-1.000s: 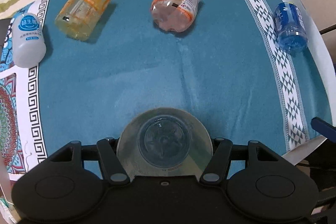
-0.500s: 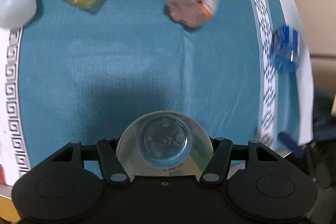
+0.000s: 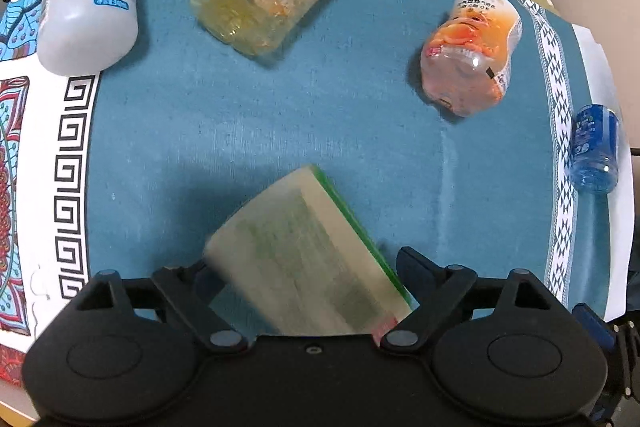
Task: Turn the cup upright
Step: 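Lift the clear cup with the left gripper and rotate it, then close the right gripper on the cup while the left gripper holds it, then carry the cup with the right gripper and set it rim-up on the cloth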
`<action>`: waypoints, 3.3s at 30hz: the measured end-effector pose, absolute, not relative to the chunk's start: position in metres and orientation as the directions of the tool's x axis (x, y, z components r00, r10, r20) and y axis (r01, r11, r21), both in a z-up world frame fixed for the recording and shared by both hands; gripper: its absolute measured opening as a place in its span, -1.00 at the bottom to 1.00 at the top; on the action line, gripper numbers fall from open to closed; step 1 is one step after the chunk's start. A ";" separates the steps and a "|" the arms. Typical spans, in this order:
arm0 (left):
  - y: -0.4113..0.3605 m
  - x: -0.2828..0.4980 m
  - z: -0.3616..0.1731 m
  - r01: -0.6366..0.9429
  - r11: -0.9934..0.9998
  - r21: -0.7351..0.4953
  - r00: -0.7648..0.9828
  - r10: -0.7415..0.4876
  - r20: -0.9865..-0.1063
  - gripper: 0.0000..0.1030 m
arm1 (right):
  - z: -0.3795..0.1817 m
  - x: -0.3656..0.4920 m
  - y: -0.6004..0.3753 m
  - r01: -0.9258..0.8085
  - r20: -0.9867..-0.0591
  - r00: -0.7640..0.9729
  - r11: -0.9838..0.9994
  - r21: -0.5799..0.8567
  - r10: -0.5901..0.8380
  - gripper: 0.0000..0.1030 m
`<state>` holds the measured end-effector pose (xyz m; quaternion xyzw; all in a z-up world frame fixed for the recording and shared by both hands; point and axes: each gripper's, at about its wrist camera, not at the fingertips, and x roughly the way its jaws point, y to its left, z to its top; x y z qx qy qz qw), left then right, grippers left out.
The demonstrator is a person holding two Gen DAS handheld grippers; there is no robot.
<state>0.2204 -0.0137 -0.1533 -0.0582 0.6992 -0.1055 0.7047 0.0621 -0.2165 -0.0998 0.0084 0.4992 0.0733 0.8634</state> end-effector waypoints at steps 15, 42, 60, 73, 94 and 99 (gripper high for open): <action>-0.079 0.199 -0.157 0.392 0.917 -0.067 0.085 -0.109 -0.990 0.56 | -0.100 0.062 -0.206 -0.111 -0.864 0.489 0.991 0.075 0.120 1.00; -0.001 0.114 -0.066 0.090 0.992 -0.088 0.382 -0.116 -0.917 1.00 | -0.048 0.075 -0.222 -0.133 -0.849 0.490 0.980 0.150 0.197 1.00; 0.071 0.073 -0.076 -0.116 0.982 -0.152 0.430 -0.088 -0.899 1.00 | -0.103 0.214 -0.145 -0.089 -0.904 0.179 0.921 0.379 0.389 1.00; 0.080 0.075 -0.087 -0.114 0.978 -0.175 0.403 -0.116 -0.908 1.00 | -0.141 0.239 -0.141 0.033 -0.901 0.094 0.903 0.428 0.424 0.57; 0.085 0.064 -0.076 -0.096 0.980 -0.173 0.425 -0.117 -0.897 1.00 | -0.089 0.186 -0.138 -0.145 -0.824 0.417 0.923 0.356 0.384 0.41; 0.086 0.052 -0.078 -0.089 0.983 -0.158 0.432 -0.105 -0.896 1.00 | -0.083 0.152 -0.128 -0.217 -0.732 0.592 0.941 0.259 0.338 0.41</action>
